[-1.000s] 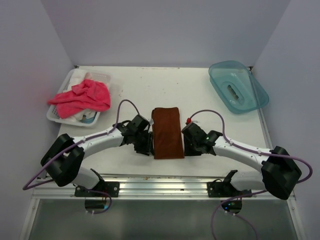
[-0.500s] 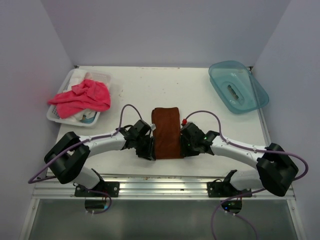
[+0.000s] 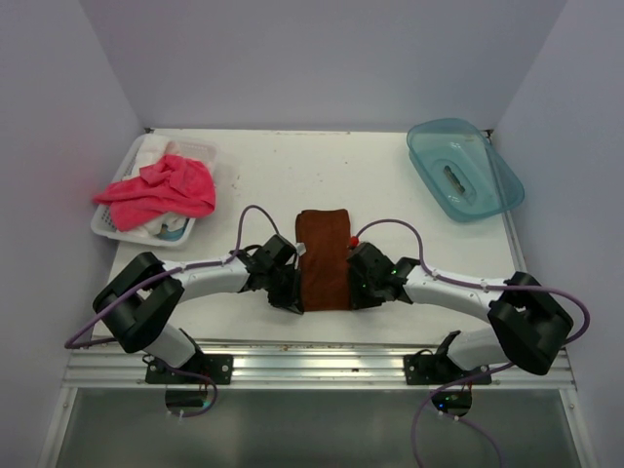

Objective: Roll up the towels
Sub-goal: Roll the towel

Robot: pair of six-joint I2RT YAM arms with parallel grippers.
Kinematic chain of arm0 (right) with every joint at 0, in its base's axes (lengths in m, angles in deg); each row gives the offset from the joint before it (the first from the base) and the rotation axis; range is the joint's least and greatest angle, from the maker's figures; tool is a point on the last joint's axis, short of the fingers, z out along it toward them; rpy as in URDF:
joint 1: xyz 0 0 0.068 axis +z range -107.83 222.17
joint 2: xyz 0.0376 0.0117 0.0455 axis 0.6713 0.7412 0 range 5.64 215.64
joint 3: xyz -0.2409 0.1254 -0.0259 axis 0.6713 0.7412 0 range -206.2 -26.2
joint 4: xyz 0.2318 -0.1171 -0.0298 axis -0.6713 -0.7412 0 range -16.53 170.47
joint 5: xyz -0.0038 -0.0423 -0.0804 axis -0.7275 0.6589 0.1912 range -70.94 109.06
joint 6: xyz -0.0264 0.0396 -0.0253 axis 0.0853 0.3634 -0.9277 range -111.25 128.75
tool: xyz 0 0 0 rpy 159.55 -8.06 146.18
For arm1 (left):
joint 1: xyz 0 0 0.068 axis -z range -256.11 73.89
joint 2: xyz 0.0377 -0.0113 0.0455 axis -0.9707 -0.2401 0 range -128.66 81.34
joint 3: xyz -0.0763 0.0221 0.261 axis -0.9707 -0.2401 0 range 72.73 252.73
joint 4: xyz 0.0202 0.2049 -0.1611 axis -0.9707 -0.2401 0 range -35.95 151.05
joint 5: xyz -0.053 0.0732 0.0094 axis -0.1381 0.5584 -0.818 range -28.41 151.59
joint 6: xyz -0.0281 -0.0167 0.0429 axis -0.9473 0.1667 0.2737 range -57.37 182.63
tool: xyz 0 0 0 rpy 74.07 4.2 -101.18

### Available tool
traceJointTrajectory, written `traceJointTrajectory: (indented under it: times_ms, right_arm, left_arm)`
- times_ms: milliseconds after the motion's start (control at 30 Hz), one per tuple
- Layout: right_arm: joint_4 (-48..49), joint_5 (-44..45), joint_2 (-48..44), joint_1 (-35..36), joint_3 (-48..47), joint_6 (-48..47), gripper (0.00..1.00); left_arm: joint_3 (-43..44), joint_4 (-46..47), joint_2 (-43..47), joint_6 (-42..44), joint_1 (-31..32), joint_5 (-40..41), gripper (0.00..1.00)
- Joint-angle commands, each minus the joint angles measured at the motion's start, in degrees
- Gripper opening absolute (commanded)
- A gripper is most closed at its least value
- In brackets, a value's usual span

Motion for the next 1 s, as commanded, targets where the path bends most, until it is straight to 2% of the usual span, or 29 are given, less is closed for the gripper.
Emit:
traceJointTrajectory:
  times_ms: [0, 133, 467, 733, 900, 967]
  right_arm:
    - [1.71, -0.07, 0.69, 0.29, 0.84, 0.67, 0.29]
    - [1.54, 0.37, 0.69, 0.20, 0.84, 0.76, 0.28]
    - [0.83, 1.87, -0.10, 0.29, 1.63, 1.73, 0.32]
    - [1.10, 1.34, -1.33, 0.29, 2.16, 3.05, 0.19]
    - [-1.62, 2.30, -3.88, 0.29, 0.85, 2.87, 0.06]
    - [-3.37, 3.44, -4.93, 0.29, -0.55, 2.43, 0.05]
  left_arm:
    - [0.37, 0.96, -0.41, 0.09, 0.31, 1.43, 0.09]
    - [1.08, -0.10, 0.29, 0.09, 0.31, 1.95, 0.00]
    - [2.40, -1.42, 1.08, -0.09, 0.31, 2.31, 0.00]
    - [2.49, -1.33, 1.00, -0.79, 0.31, 2.66, 0.00]
    - [3.62, -2.56, 2.31, -1.14, 0.31, 3.18, 0.00]
    - [4.42, -3.70, 3.19, -1.32, 0.31, 3.27, 0.00]
